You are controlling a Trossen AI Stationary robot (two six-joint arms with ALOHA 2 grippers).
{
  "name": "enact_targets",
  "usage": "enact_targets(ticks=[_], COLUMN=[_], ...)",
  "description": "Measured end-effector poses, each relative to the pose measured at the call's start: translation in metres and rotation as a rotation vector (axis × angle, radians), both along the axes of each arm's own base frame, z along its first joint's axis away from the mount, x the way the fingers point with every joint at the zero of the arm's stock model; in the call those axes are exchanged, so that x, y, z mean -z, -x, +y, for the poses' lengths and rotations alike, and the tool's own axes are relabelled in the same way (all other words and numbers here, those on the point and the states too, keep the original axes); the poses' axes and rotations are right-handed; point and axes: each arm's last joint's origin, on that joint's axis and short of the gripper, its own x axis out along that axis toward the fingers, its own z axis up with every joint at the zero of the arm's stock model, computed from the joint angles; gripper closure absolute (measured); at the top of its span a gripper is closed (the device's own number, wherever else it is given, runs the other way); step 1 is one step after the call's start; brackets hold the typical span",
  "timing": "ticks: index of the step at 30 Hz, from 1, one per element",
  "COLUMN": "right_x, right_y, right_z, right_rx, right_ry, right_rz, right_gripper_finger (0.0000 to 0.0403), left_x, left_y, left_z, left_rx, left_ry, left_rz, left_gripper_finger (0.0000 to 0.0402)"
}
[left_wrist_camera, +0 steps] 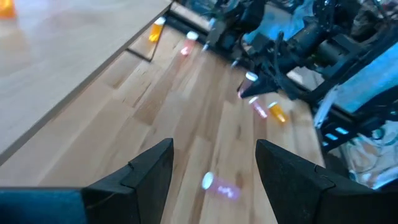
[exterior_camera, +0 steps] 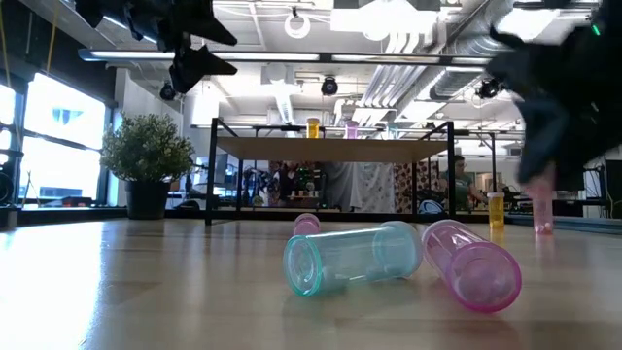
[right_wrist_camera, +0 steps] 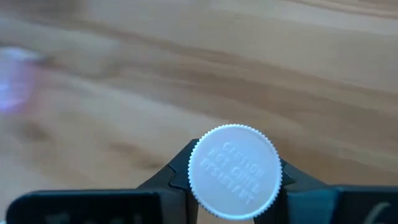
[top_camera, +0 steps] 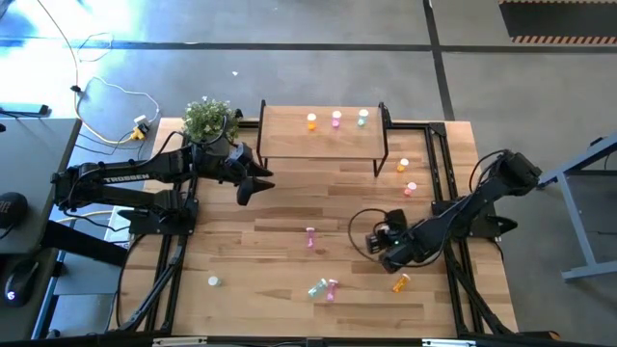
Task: Pick and place medicine bottles onto shelf by color
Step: Put the middle pink pill bottle on the shelf
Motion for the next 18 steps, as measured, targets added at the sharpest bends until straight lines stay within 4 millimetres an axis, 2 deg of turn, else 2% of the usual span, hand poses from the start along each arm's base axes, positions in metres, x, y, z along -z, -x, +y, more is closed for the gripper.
enact_targets(ticks=[7, 12, 18], right_x=[-0.059, -0.099, -0.142], right_y=[-0.041, -0.065, -0.09], right_z=[-0.001, -0.015, -0.043], right_rx=[-0.175, -0.329, -0.52], right_ry=[0.05, 0.138, 0.209], right_rz=[-0.112, -0.161, -0.251], right_gripper_finger=[0.0319, 0.0319, 0.0319], left_x=[-0.002, -0.002, -0.007], left_y=[-0.001, -0.002, -0.006], left_z=[0.0, -0.002, -0.009], left_rx=[0.022, 0.032, 0.074], left_ry=[0.003, 0.002, -0.017], left_rz=[-0.02, -0.023, -0.081], left_gripper_finger=[0.0184, 0.0184, 0.0184])
